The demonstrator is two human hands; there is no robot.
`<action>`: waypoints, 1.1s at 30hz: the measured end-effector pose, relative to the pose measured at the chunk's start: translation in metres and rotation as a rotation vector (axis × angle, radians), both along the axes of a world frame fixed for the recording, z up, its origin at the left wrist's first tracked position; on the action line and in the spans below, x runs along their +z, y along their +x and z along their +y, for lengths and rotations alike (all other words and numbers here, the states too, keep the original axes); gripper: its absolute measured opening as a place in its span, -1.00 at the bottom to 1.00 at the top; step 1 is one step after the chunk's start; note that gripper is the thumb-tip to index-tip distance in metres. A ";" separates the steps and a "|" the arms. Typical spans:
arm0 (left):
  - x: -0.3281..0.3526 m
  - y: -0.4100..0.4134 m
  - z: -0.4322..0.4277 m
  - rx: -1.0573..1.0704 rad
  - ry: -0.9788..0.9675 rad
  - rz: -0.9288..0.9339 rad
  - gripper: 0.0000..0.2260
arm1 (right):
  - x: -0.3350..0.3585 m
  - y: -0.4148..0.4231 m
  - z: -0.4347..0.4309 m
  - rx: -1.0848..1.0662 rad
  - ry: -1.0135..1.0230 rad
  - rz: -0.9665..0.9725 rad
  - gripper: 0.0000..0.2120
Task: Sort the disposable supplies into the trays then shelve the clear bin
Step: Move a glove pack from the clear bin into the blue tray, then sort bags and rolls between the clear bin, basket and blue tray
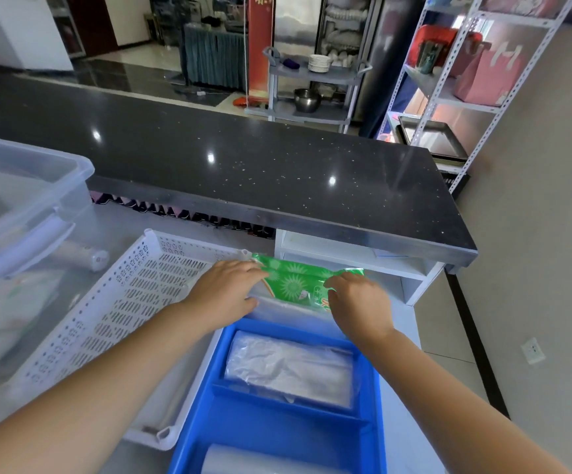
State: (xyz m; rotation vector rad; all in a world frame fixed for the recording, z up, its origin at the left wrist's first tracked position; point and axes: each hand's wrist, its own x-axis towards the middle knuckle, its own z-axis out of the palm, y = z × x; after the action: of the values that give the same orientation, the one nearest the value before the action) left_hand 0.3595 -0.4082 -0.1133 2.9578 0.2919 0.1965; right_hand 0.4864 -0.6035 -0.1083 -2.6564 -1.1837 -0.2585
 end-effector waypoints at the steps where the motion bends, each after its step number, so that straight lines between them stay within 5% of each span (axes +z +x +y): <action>1: 0.009 -0.009 0.001 -0.002 0.023 -0.013 -0.54 | 0.005 -0.008 0.006 0.020 -0.037 -0.018 -0.78; 3: 0.028 -0.030 0.006 0.006 0.070 -0.053 -0.63 | 0.023 -0.033 0.022 0.059 -0.104 -0.065 -0.92; 7: 0.062 -0.087 0.024 0.066 0.115 -0.137 -0.77 | 0.052 -0.089 0.060 0.136 -0.052 -0.228 -0.62; 23: 0.118 -0.413 0.176 0.304 0.166 -0.523 -0.85 | 0.116 -0.366 0.245 0.315 0.156 -0.383 -0.80; 33: 0.113 -0.456 0.299 0.380 0.197 -0.545 -0.85 | 0.123 -0.397 0.337 0.374 0.129 -0.398 -0.79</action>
State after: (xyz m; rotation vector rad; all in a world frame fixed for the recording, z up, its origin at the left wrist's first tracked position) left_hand -0.0964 -0.1095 -0.0005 2.8465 0.7813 1.1050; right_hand 0.0892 -0.2661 0.0143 -2.2747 -1.6849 -0.7894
